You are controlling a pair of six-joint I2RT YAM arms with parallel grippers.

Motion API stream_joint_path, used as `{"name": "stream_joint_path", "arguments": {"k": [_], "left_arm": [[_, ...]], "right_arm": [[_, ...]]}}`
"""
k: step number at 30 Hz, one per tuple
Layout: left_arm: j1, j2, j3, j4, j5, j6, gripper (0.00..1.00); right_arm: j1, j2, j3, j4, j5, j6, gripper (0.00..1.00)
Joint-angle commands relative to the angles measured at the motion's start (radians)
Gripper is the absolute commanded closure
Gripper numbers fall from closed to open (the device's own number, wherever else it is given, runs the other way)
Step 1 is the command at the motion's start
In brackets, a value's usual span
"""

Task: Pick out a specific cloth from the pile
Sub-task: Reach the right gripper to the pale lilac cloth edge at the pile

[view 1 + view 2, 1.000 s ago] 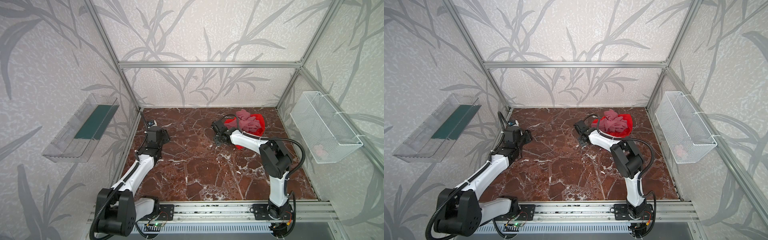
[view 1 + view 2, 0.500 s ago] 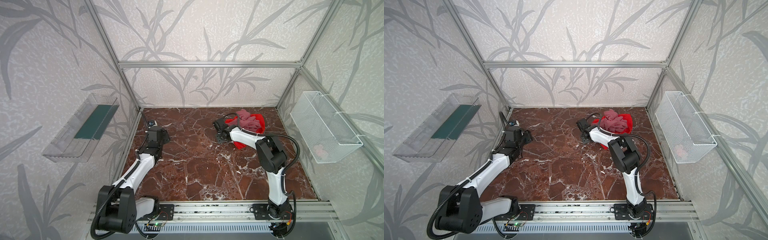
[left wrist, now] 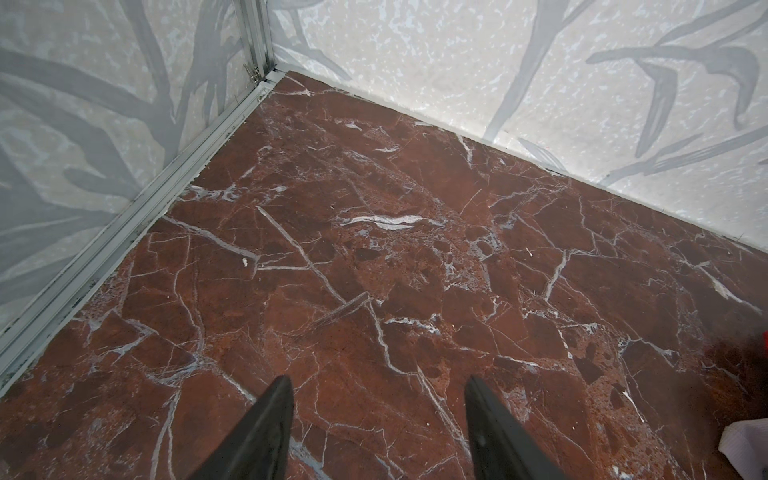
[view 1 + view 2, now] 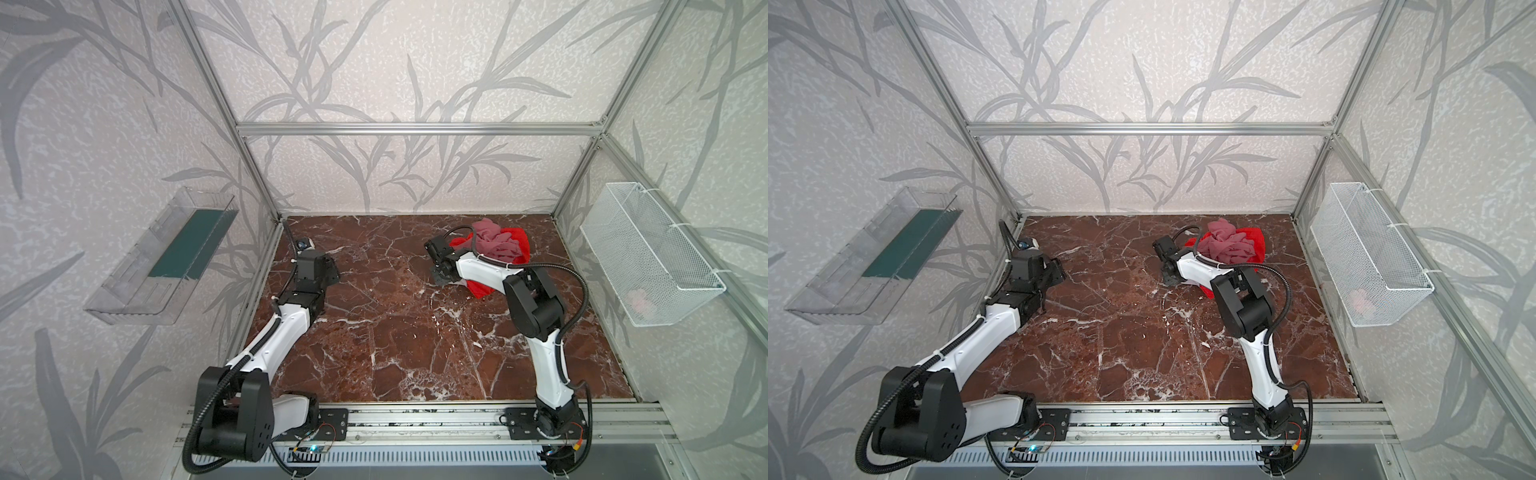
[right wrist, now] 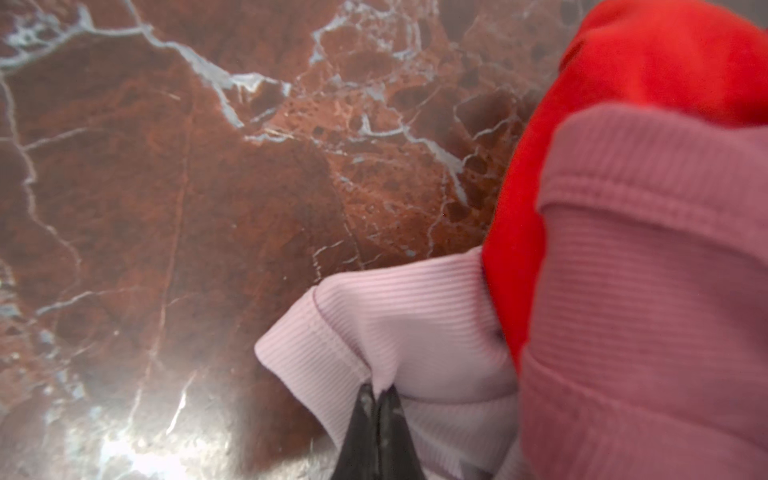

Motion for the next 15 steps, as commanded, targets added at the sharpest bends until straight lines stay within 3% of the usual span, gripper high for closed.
{"name": "stream_joint_path", "arguments": {"k": [1, 15], "left_arm": [[0.001, 0.006, 0.029, -0.008, -0.015, 0.005, 0.37], [0.002, -0.027, 0.03, -0.029, -0.012, -0.001, 0.37]], "right_arm": [[-0.004, -0.012, 0.009, -0.029, 0.013, 0.005, 1.0], [-0.05, -0.365, -0.177, 0.064, -0.101, 0.062, 1.0]]}}
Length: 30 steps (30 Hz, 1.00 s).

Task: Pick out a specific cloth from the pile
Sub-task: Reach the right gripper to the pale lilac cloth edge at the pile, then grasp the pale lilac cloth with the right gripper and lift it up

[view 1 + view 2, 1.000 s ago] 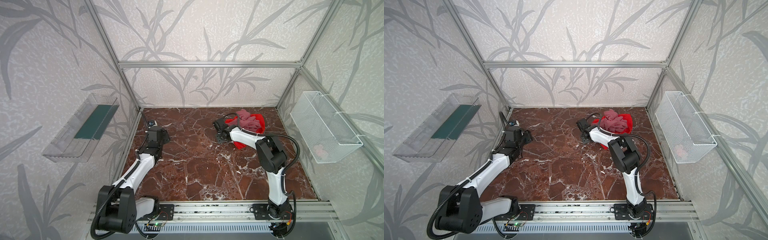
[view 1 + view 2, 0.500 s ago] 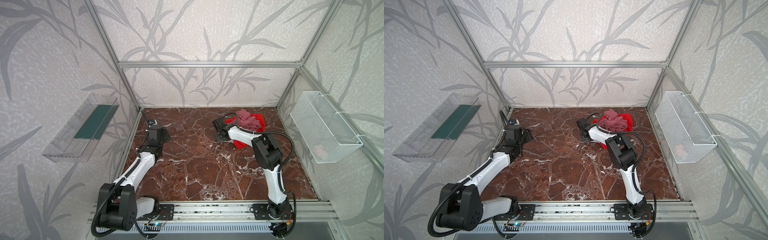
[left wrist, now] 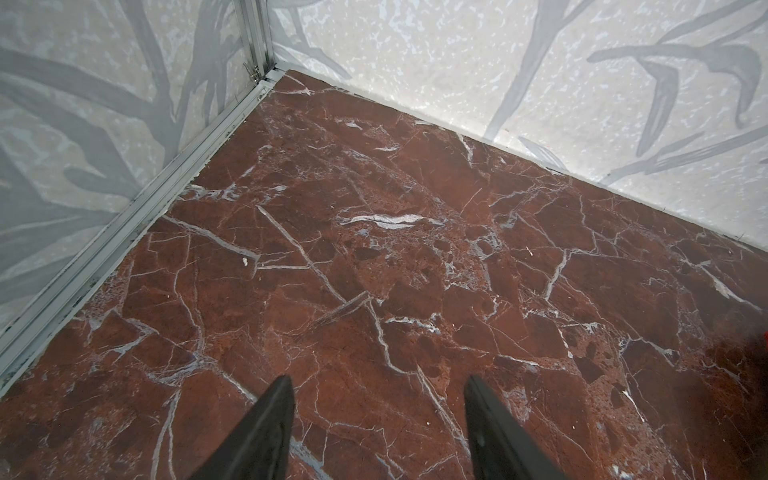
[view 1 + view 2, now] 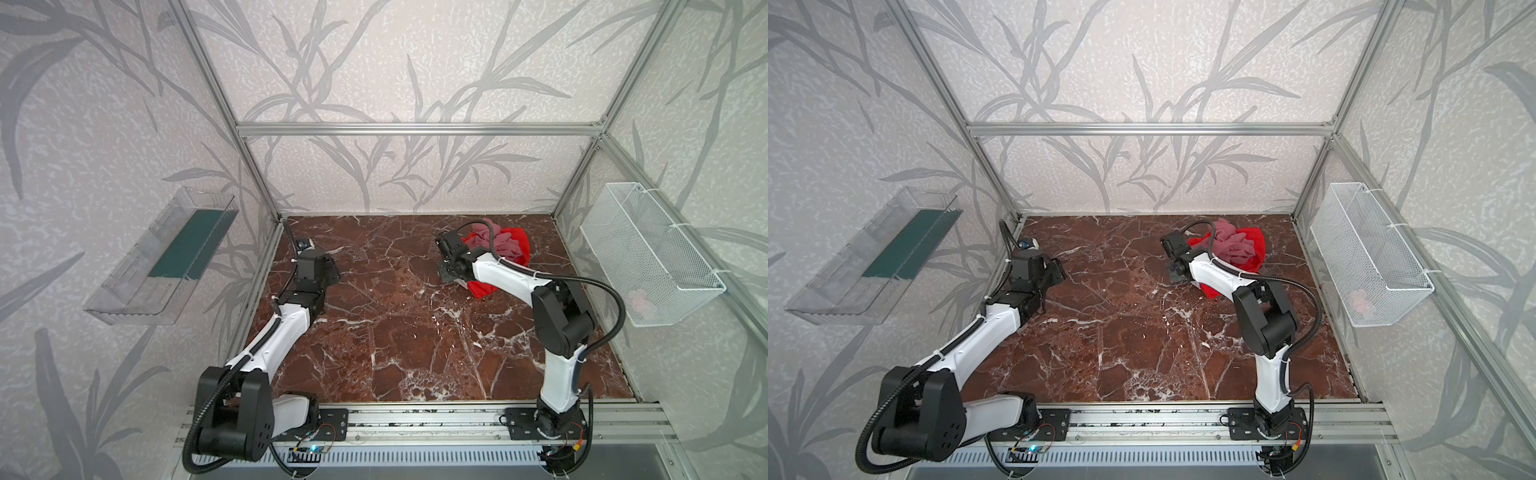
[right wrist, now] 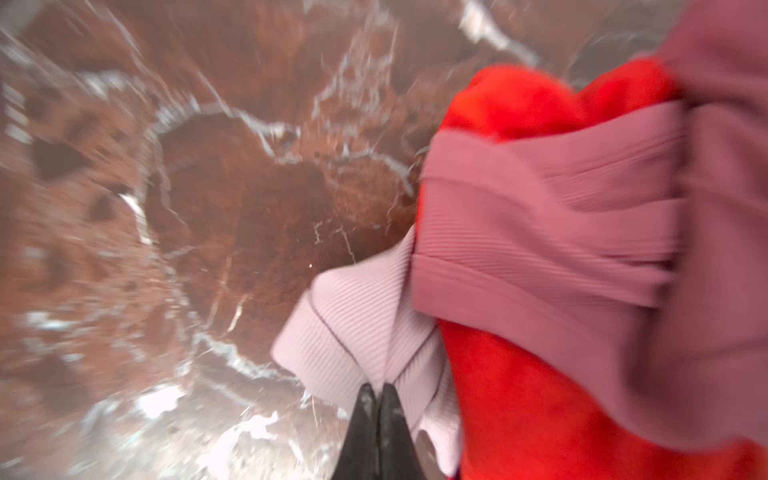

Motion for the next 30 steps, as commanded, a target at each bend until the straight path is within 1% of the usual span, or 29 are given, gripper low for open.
{"name": "stream_joint_path", "arguments": {"k": [1, 5, 10, 20, 30], "left_arm": [[0.001, -0.027, 0.029, -0.026, -0.009, -0.001, 0.37], [0.002, -0.032, 0.031, -0.029, -0.005, -0.007, 0.37], [0.001, -0.034, 0.033, -0.03, -0.003, -0.013, 0.37], [0.001, -0.037, 0.045, -0.047, 0.011, -0.017, 0.37], [0.001, -0.04, 0.049, -0.057, 0.017, -0.025, 0.37]], "right_arm": [[-0.032, -0.12, -0.047, 0.053, -0.059, 0.03, 1.0], [-0.061, -0.234, -0.087, 0.078, -0.09, 0.032, 1.0], [-0.087, -0.318, -0.071, 0.048, -0.107, 0.027, 1.0], [-0.156, -0.421, -0.017, 0.015, -0.182, 0.052, 1.0], [-0.19, -0.484, 0.076, -0.028, -0.233, 0.053, 1.0]]}}
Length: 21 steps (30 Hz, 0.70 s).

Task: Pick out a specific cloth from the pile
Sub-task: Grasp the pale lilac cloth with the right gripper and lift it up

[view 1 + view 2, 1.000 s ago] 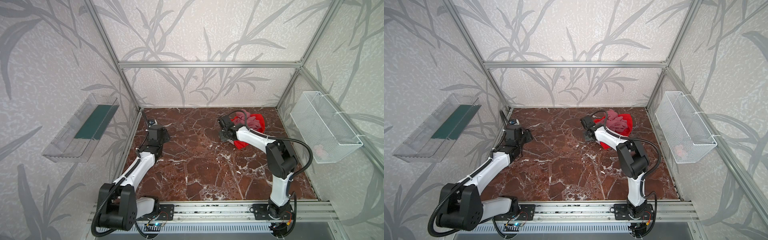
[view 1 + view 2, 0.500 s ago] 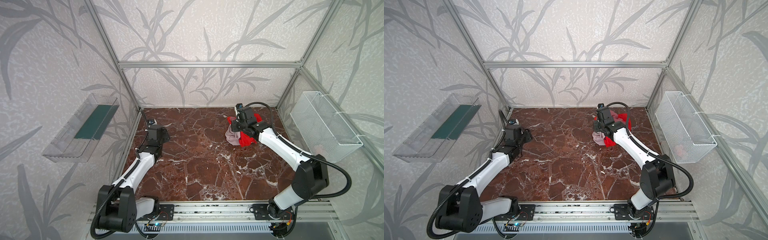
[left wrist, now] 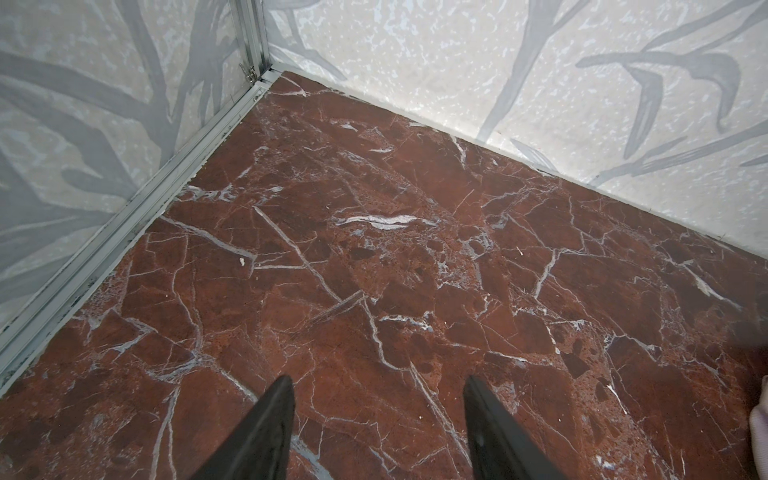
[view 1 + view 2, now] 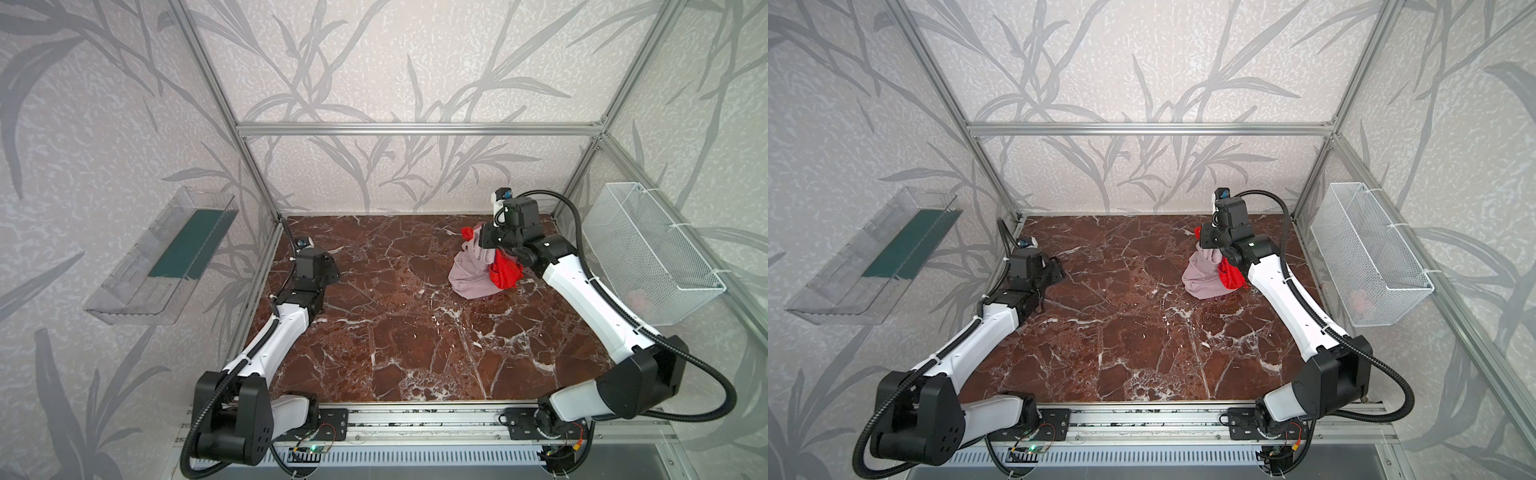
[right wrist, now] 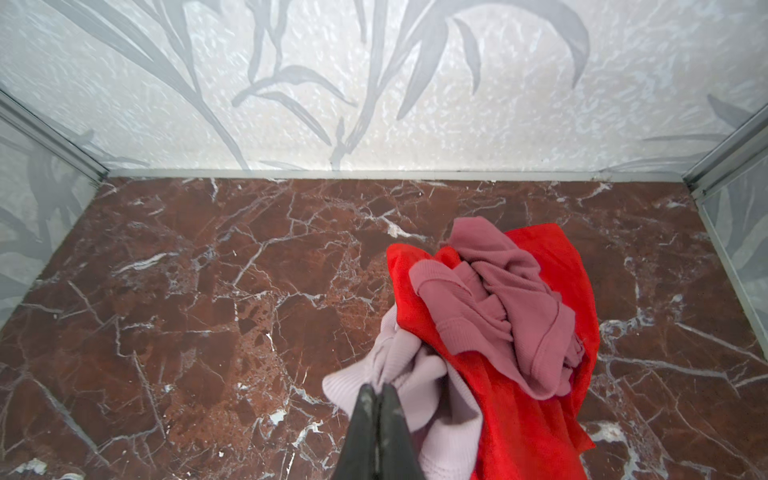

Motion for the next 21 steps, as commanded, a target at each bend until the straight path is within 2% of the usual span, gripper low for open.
{"name": "stream_joint_path", "arguments": {"k": [1, 9, 21], "left_arm": [[0.001, -0.024, 0.027, -0.017, 0.002, -0.015, 0.37], [0.002, -0.031, 0.026, -0.021, 0.003, -0.019, 0.37], [0.0, -0.031, 0.035, -0.024, 0.016, -0.027, 0.38]], "right_arm": [[-0.011, -0.051, 0.054, 0.002, -0.038, 0.014, 1.0], [-0.014, -0.072, 0.139, -0.013, -0.117, 0.03, 1.0], [-0.014, -0.071, 0.327, -0.027, -0.33, 0.074, 1.0]]}}
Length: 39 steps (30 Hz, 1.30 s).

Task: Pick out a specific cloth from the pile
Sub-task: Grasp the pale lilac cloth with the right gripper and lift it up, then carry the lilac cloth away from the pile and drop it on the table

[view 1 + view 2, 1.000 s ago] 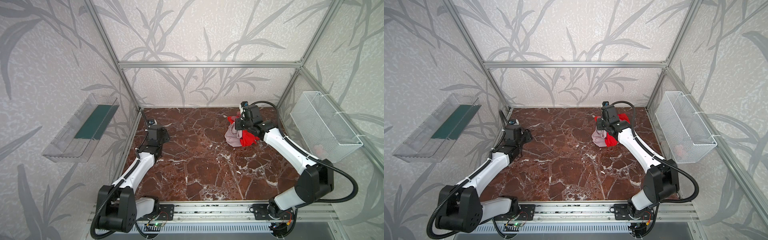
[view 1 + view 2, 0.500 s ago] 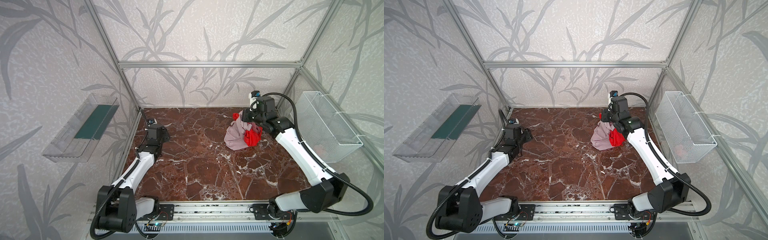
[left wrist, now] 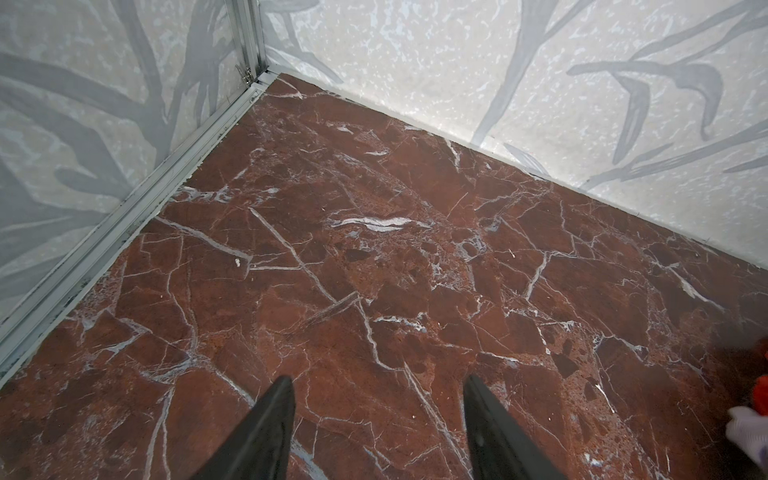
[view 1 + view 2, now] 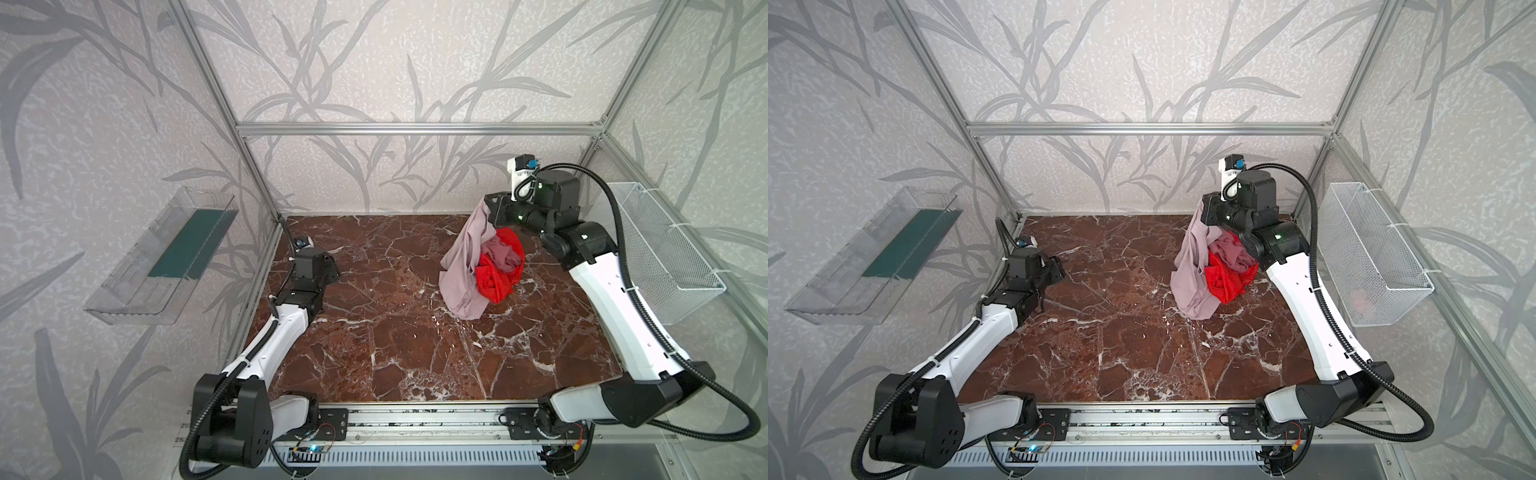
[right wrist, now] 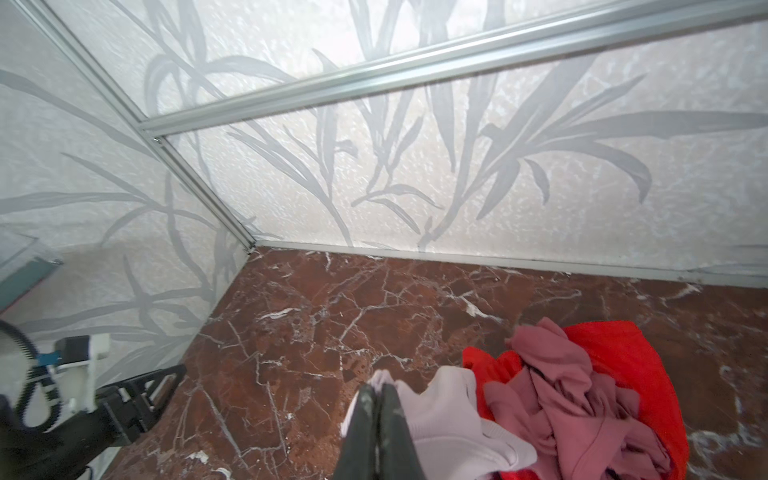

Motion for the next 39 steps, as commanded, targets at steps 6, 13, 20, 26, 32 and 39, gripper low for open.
{"name": "stream_joint_path", "arguments": {"k": [6, 13, 20, 26, 32, 39], "left_arm": [[0.001, -0.031, 0.046, -0.036, 0.015, -0.024, 0.37], [0.001, -0.074, 0.092, -0.089, 0.035, -0.029, 0.38], [0.001, -0.136, 0.114, -0.137, 0.038, -0.048, 0.39], [0.001, -0.189, 0.14, -0.193, 0.043, -0.062, 0.39], [0.001, -0.255, 0.147, -0.235, 0.037, -0.06, 0.39], [0.001, -0.324, 0.158, -0.289, 0.019, -0.049, 0.39]], "right_arm": [[-0.001, -0.027, 0.124, 0.071, -0.257, 0.069, 1.0], [0.0, -0.004, 0.198, 0.184, -0.475, 0.179, 1.0], [0.026, 0.049, 0.31, 0.298, -0.631, 0.295, 1.0], [0.067, 0.123, 0.435, 0.267, -0.655, 0.298, 1.0], [0.133, 0.226, 0.58, 0.214, -0.67, 0.292, 1.0], [0.184, 0.338, 0.713, 0.108, -0.642, 0.249, 1.0]]}}
